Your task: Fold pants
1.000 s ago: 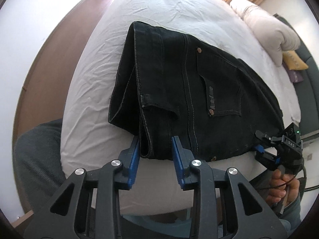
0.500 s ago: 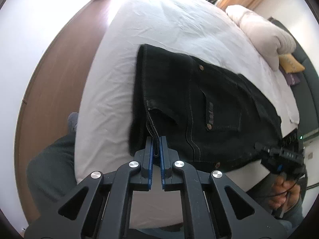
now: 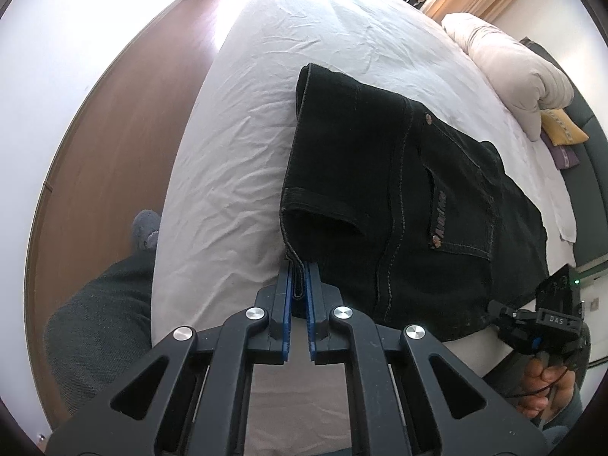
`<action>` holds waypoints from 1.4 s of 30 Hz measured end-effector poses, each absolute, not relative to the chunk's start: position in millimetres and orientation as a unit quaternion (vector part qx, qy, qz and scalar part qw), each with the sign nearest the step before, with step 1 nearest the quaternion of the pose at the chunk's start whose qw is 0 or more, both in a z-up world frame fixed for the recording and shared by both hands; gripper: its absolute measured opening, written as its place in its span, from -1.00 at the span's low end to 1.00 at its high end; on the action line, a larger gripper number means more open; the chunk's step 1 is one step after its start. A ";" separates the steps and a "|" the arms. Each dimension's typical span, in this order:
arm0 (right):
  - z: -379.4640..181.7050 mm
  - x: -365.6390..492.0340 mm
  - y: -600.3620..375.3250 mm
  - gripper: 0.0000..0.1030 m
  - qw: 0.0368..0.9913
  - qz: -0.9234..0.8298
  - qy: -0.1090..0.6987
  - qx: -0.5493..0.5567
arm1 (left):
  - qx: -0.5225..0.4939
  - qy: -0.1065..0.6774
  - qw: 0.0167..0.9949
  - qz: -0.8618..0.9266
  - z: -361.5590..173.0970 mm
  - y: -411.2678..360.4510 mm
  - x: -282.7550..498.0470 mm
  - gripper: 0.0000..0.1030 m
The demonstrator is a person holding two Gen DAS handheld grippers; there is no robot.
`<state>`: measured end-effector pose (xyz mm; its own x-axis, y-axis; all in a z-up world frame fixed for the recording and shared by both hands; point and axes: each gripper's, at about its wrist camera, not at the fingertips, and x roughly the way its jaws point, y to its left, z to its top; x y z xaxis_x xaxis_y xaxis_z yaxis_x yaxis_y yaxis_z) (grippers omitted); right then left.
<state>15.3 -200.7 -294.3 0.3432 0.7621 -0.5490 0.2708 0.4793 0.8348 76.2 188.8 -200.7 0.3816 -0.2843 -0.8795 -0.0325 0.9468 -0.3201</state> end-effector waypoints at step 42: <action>-254.0 239.9 -243.1 -0.65 0.765 0.209 0.528 0.304 | -0.016 0.507 0.845 -0.168 -197.7 49.7 167.8 0.20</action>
<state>239.9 -243.1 -254.0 0.3556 0.6413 -0.6799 0.0008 0.7273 0.6864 167.8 49.7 -197.7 0.4287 -0.3001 -0.8522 0.2684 0.9429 -0.1970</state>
